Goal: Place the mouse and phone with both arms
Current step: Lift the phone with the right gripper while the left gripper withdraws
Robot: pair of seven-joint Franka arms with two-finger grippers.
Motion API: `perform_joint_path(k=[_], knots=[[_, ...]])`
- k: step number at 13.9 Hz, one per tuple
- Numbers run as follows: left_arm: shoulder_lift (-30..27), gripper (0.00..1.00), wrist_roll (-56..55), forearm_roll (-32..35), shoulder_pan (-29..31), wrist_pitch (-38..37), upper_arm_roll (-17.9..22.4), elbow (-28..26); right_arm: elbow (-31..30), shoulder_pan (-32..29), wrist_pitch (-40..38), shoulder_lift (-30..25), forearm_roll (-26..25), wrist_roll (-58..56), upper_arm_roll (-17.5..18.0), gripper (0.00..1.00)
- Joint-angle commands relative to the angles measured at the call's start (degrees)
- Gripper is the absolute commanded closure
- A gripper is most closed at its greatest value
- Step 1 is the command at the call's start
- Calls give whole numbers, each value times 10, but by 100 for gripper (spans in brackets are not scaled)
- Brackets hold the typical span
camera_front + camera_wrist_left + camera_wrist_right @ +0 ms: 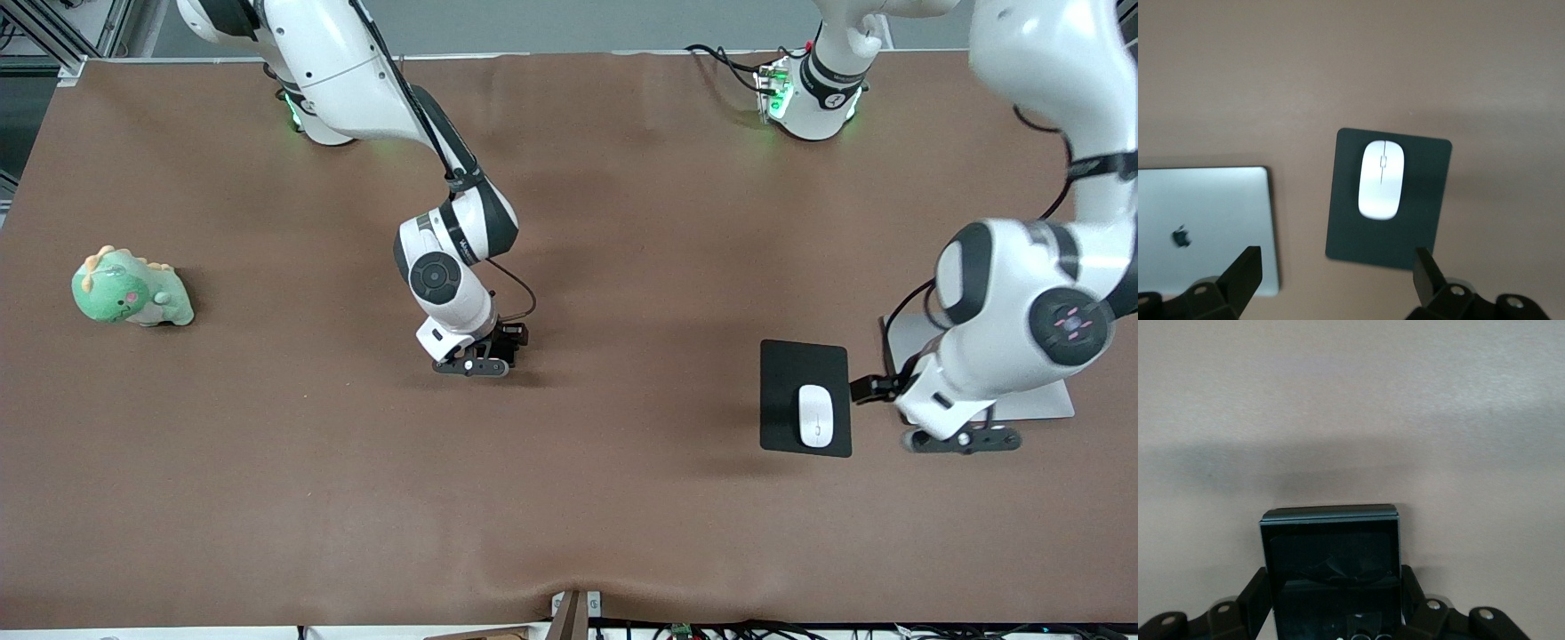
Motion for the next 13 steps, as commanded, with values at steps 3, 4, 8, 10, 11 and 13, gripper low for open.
perform_joint_path(k=[3, 4, 8, 10, 11, 13], knots=[[-105, 0, 50, -3, 6, -111, -3, -22, -3, -39, -151, -76, 6, -6, -19, 100], [-122, 0, 67, -5, 24, -131, -4, -23, -6, -45, -165, -87, 4, -15, -24, 100], [-166, 0, 78, -6, 57, -177, -3, -24, -39, -52, -208, -122, -49, -46, -50, 100], [-187, 0, 72, -6, 55, -184, -4, -30, -75, -68, -207, -148, -60, -84, -60, 100], [-195, 0, 69, -6, 52, -186, -4, -29, -89, -80, -206, -157, -61, -97, -61, 100], [-206, 0, 68, -6, 54, -198, -31, -28, -112, -101, -206, -171, -79, -121, -63, 100]])
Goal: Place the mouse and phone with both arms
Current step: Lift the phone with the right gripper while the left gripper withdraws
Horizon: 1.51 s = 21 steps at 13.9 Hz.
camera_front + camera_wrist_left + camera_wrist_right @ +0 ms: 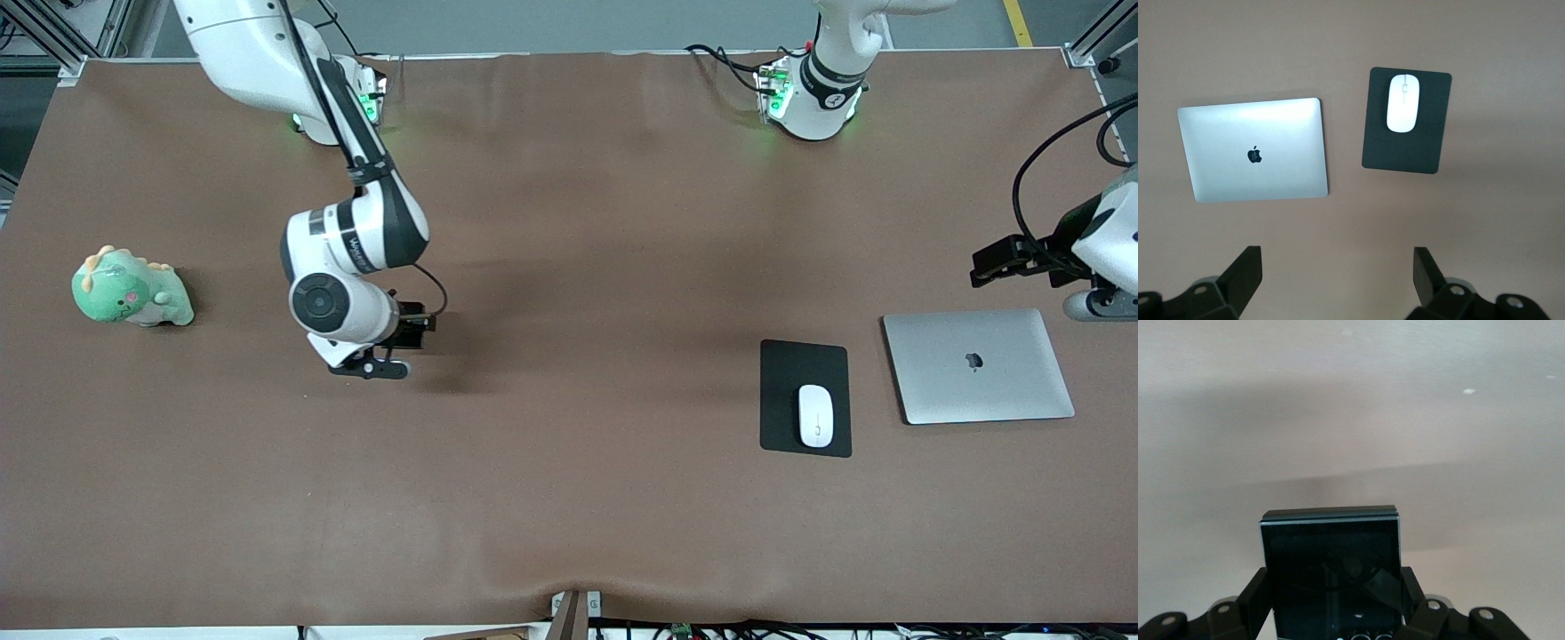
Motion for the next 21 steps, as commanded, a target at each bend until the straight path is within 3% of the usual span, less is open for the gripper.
perform_joint_path(k=[1, 4, 9, 15, 21], knots=[[-29, 0, -3, -5, 3, -16, -34, -15, -56, -37, 1, -53, -38, -37, 5, 100], [-42, 0, 4, -4, 4, -35, -35, -13, -81, -85, 1, -69, -68, -89, 4, 100], [-67, 0, 11, -5, 22, -53, -52, -8, -106, -180, 15, -65, -73, -194, 4, 100], [-67, 0, 7, -25, 39, -78, -70, -8, -154, -264, 142, -34, -73, -300, 6, 100], [-62, 0, 9, -23, 40, -78, -68, -1, -168, -303, 178, -11, -51, -307, 8, 100]])
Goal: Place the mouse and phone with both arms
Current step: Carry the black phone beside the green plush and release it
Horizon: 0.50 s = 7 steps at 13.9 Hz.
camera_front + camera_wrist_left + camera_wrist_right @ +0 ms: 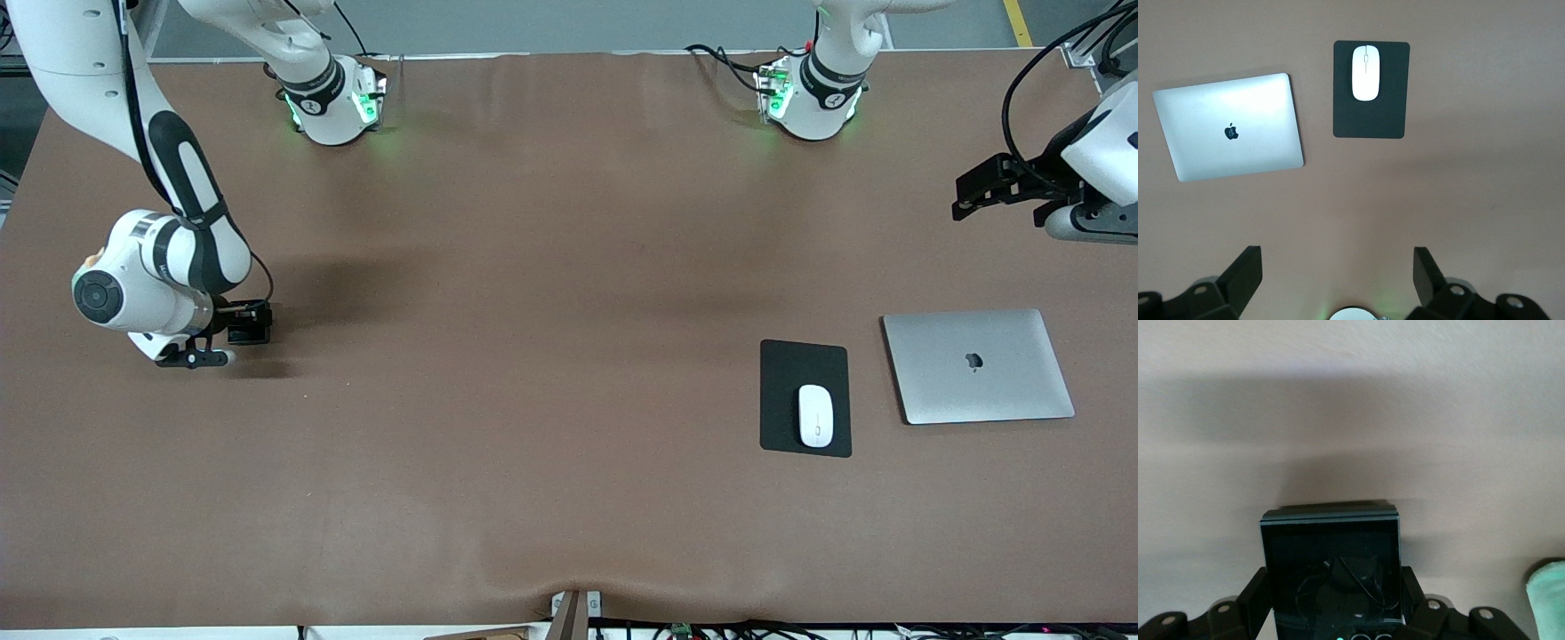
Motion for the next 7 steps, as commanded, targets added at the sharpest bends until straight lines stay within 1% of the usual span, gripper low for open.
perform_joint_path(k=[1, 3, 5, 7], knots=[[-3, 0, 10, -2, 9, -4, -5, 1, -20, -7, 20, -8, 19, 2, 13, 100], [0, 0, 5, 7, 9, -4, -4, 5, -26, -4, 29, -8, 25, 6, 14, 100], [14, 0, 9, 22, 10, -4, -3, 24, -33, 2, 39, -7, 43, 9, 14, 100], [16, 0, 8, 20, 12, -4, -3, 26, -37, 14, 40, -6, 62, 9, 14, 100]])
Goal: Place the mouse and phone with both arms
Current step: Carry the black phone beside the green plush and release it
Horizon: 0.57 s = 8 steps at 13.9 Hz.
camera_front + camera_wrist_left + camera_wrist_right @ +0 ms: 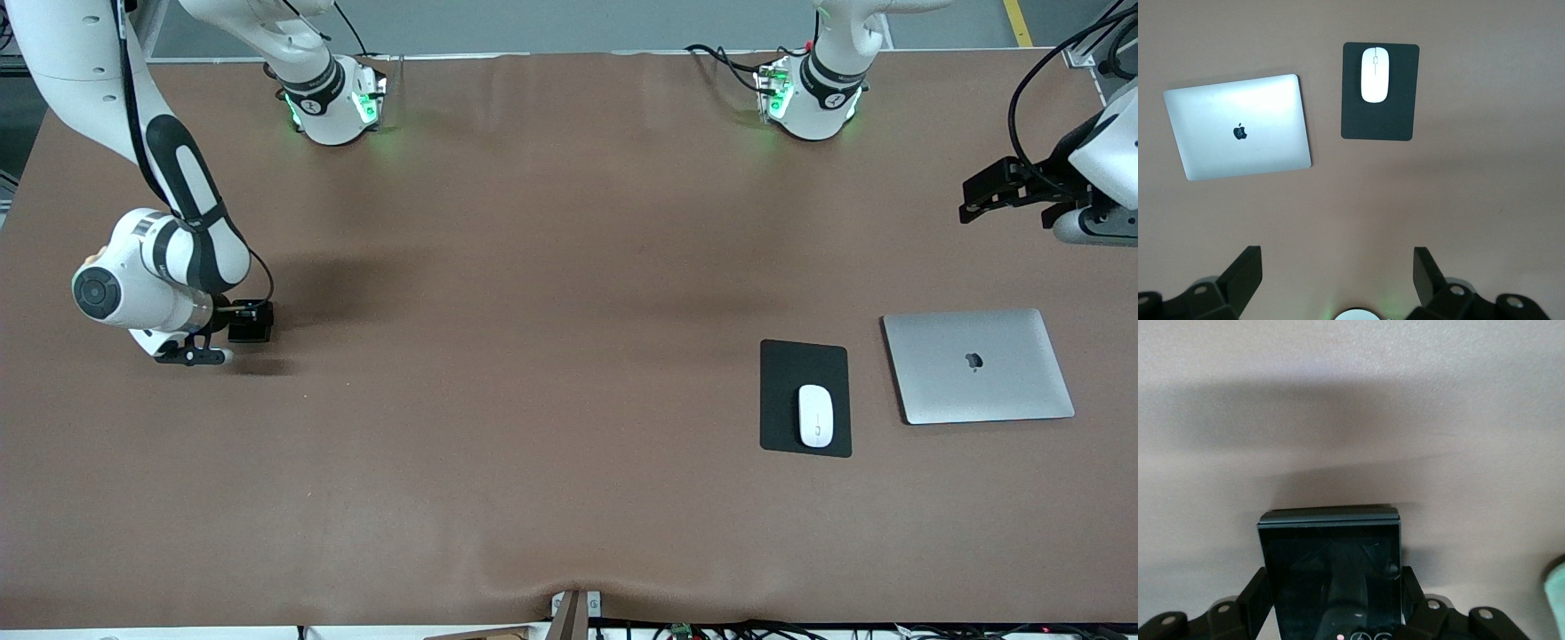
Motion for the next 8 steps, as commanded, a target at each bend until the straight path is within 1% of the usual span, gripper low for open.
perform_joint_path(k=[1, 2, 3, 4, 6, 8], knots=[[11, 0, 7, 8, 9, -5, -4, 20, -22, 15, 17, -5, 28, 7, 12, 100], [11, 0, 7, 9, 9, -5, -4, 20, -22, 15, 16, -5, 28, 6, 11, 95], [11, 0, 5, 9, 9, -5, -4, 20, -21, 16, 11, -5, 28, 6, 12, 55], [11, 0, 4, 10, 9, -5, -4, 20, -18, 19, 3, -5, 28, 0, 11, 1], [11, 0, 4, 10, 9, -4, -4, 20, 1, 20, -58, -6, 27, -2, 11, 0], [11, 0, 5, 11, 9, -4, -4, 20, 17, 20, -92, -11, 15, -21, 10, 0]])
